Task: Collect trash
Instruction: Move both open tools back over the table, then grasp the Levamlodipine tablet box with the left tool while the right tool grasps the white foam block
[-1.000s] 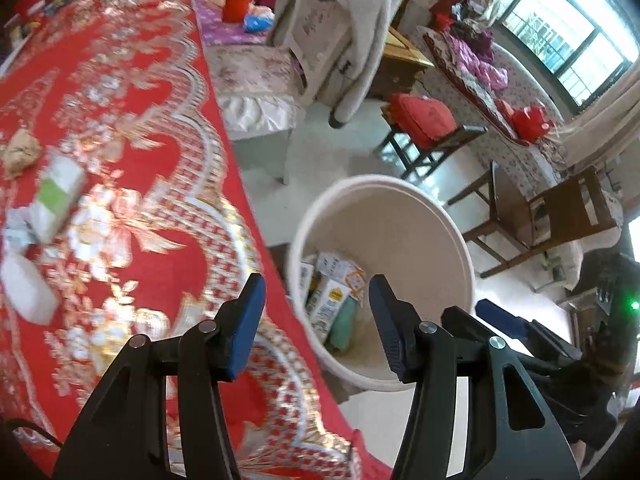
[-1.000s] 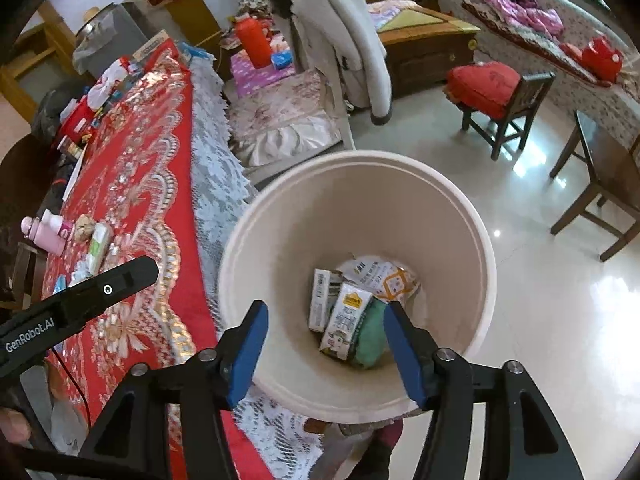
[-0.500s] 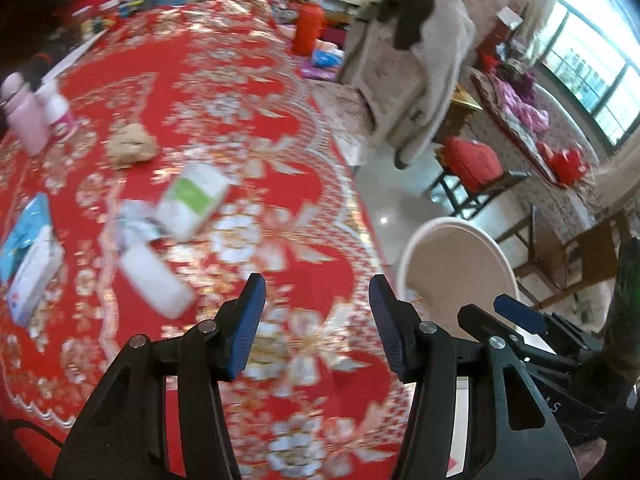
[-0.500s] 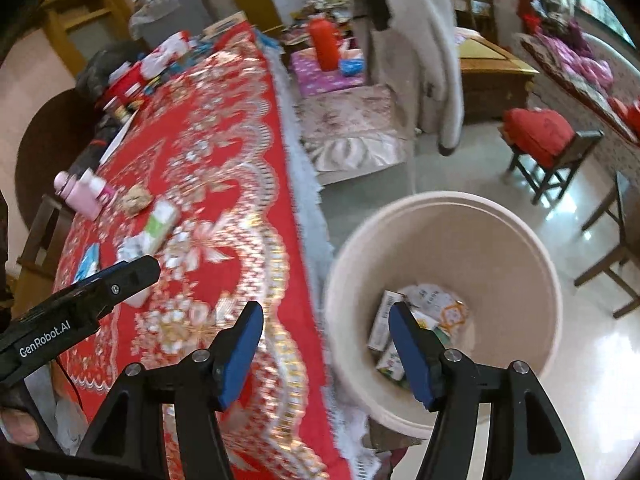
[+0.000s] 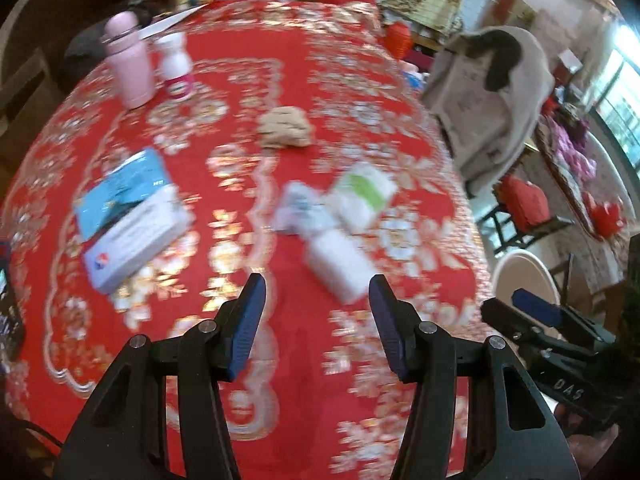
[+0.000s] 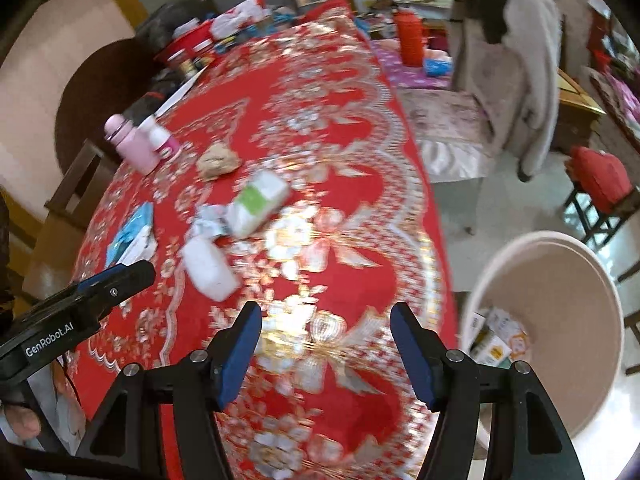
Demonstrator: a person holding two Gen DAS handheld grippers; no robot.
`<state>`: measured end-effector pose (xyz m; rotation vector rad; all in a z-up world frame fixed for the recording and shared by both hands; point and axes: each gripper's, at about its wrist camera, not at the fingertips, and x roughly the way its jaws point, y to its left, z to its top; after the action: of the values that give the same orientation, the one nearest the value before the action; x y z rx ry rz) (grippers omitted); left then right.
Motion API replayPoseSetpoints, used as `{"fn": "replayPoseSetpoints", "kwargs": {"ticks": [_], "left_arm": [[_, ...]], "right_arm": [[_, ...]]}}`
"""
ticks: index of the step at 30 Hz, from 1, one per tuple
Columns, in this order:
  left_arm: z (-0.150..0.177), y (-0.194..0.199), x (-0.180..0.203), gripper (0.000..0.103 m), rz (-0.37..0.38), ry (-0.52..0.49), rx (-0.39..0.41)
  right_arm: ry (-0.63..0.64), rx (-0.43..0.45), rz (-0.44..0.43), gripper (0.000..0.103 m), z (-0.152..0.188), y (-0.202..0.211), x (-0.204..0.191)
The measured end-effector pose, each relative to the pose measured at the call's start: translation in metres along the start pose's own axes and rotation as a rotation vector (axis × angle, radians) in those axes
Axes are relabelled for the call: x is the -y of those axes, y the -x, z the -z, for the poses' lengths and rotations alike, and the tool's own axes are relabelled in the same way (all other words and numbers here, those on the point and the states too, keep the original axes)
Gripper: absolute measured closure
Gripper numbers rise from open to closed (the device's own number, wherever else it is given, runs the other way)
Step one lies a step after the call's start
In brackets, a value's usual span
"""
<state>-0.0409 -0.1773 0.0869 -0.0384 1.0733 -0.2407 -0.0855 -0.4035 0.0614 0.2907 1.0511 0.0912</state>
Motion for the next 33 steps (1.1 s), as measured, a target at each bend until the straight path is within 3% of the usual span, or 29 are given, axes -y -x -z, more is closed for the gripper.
{"fn": "replayPoseSetpoints", "kwargs": {"ticks": [12, 21, 27, 33], "left_arm": [[0.004, -0.01, -0.119, 0.051, -0.048, 0.111, -0.044], [-0.013, -0.033, -0.182, 0.051, -0.062, 0.172, -0.058], [-0.022, -0.056, -0.201, 0.051, -0.019, 0.198, -0.102], [-0.015, -0.062, -0.197, 0.05, 0.113, 0.234, -0.154]], "right_arm": [[0.114, -0.079, -0.064, 0.035, -0.015, -0.051, -0.071], [0.114, -0.12, -0.07, 0.035, -0.022, -0.081, -0.092], [0.105, -0.128, -0.065, 0.035, -0.024, -0.089, -0.098], [0.107, -0.135, -0.06, 0.034, -0.024, -0.095, -0.1]]}}
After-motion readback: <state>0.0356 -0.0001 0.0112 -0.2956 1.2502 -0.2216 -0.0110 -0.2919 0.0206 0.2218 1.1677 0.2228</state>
